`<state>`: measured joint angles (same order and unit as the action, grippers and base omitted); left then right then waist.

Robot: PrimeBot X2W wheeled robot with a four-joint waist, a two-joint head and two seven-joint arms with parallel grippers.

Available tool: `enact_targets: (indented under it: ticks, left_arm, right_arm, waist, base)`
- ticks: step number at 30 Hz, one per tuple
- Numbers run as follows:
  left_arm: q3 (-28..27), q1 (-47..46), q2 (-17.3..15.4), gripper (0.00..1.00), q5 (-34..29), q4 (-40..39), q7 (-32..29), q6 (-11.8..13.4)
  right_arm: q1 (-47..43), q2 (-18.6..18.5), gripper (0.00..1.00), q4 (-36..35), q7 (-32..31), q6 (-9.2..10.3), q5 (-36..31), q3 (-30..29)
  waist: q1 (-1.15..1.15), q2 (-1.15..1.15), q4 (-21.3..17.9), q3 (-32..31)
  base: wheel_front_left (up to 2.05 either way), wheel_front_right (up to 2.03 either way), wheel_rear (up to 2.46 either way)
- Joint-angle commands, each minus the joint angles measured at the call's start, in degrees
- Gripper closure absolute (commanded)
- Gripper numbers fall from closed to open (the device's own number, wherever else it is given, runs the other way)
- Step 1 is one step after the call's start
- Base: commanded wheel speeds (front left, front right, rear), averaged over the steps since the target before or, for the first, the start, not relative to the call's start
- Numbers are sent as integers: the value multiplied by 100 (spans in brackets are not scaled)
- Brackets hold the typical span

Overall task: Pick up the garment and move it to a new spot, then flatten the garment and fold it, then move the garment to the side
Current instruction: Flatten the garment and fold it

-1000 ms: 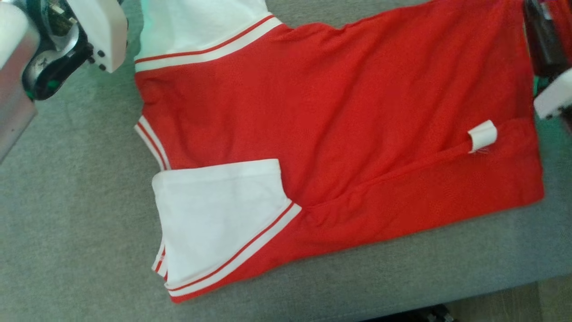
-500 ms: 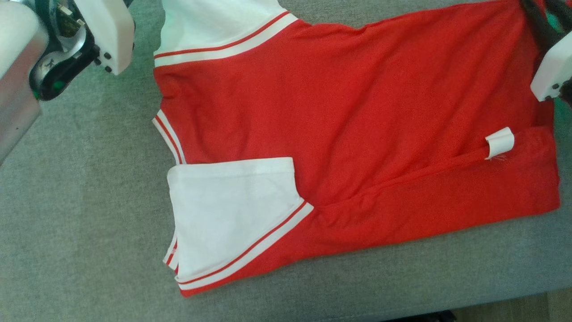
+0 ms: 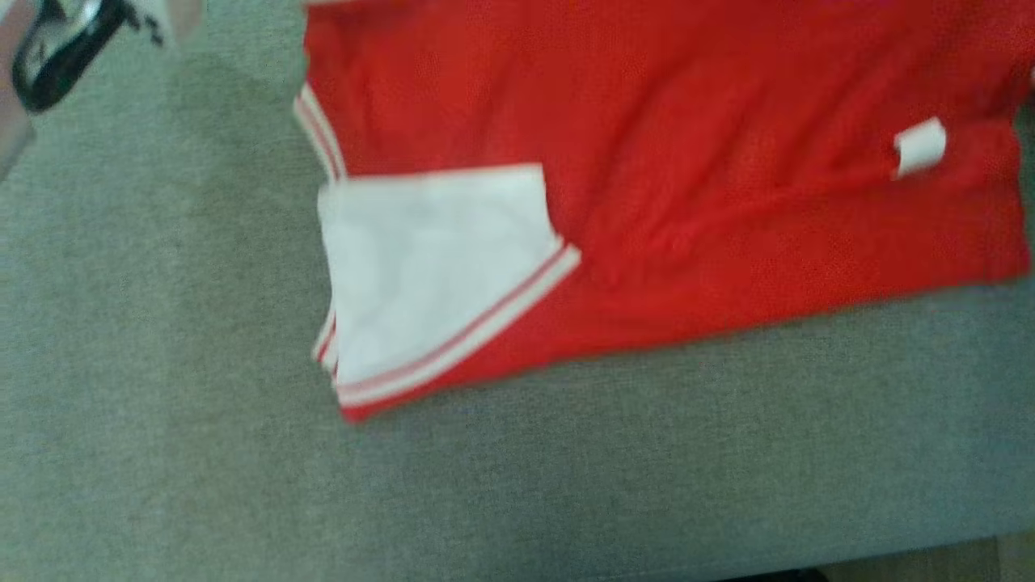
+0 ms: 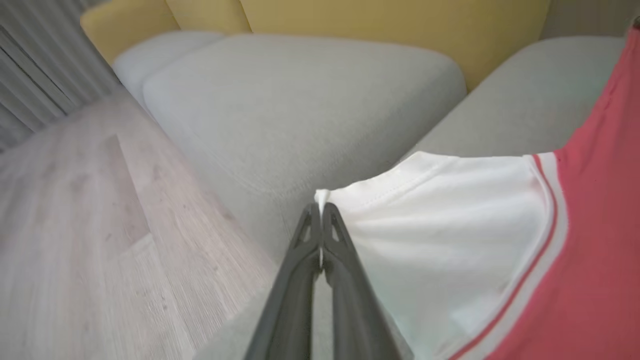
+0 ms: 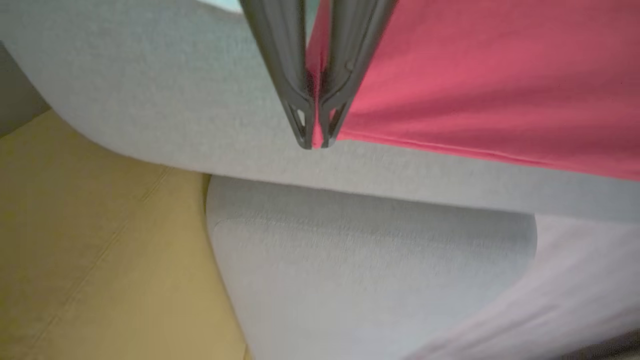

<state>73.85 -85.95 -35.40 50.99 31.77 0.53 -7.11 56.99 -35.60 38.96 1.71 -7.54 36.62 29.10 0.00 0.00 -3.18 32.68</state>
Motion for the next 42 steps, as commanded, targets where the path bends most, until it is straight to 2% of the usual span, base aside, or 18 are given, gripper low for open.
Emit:
enact_targets:
  ticks: [1, 8, 12, 14, 21, 30, 33, 36, 38, 40, 41, 42]
  left_arm:
    - [-336, -375, -79, 100, -55, 36, 193, 45]
    - [-354, -130, 75, 100, 180, 1, 426, 8]
    - [-304, 300, -75, 100, 308, -417, 574, -5]
    - [-272, 546, -227, 100, 269, -701, 662, 72]
    - [-201, 1524, -655, 100, 189, -1951, 981, 703]
    - [-164, 2523, -1254, 100, 186, -3615, 1119, 1652]
    - [-148, 2780, -1368, 100, 164, -4015, 1134, 1884]
    - [-135, 3029, -1372, 100, 212, -4259, 1162, 2033]
    - [-126, 3184, -1314, 100, 255, -4305, 1189, 2065]
    - [-117, 3345, -1200, 100, 301, -4277, 1225, 2064]
    - [-109, 3531, -1032, 100, 385, -4199, 1264, 2024]
    - [-106, 3627, -940, 100, 435, -4137, 1289, 1997]
  right_arm:
    - [-16, -158, 100, -54, 141, 5, 111, -97]
    - [-344, -223, 100, -93, 337, 5, 484, -182]
    - [-817, -326, 100, -314, 504, 5, 870, -248]
    - [-1060, -405, 100, -396, 604, 5, 946, -266]
    - [-1737, -577, 100, -448, 885, 5, 1024, -508]
    - [-2643, -617, 100, -635, 1116, 5, 983, -960]
    - [-2923, -591, 96, -709, 1145, 5, 929, -1086]
    - [-3181, -537, 99, -803, 1171, 5, 835, -1211]
    - [-3325, -484, 98, -863, 1181, 5, 773, -1284]
    - [-3442, -437, 88, -908, 1191, 5, 683, -1343]
    - [-3572, -401, 28, -1003, 1152, 5, 605, -1306]
    - [-3623, -394, 0, -1011, 1162, 5, 557, -1357]
  waist:
    - [0, 0, 58, -23]
    - [0, 0, 251, -160]
    - [0, 0, 382, -278]
    - [0, 0, 424, -346]
    - [0, 0, 635, -579]
    - [0, 0, 827, -803]
    - [0, 0, 887, -854]
    - [0, 0, 932, -881]
    - [0, 0, 946, -884]
    - [0, 0, 950, -879]
    - [0, 0, 950, -881]
    - [0, 0, 946, -885]
  base:
    - [0, 0, 0]
    - [0, 0, 0]
    - [0, 0, 0]
    - [0, 0, 0]
    - [0, 0, 0]
    - [0, 0, 0]
    - [0, 0, 0]
    - [0, 0, 0]
    - [0, 0, 0]
    - [0, 0, 0]
    - [0, 0, 0]
    - [0, 0, 0]
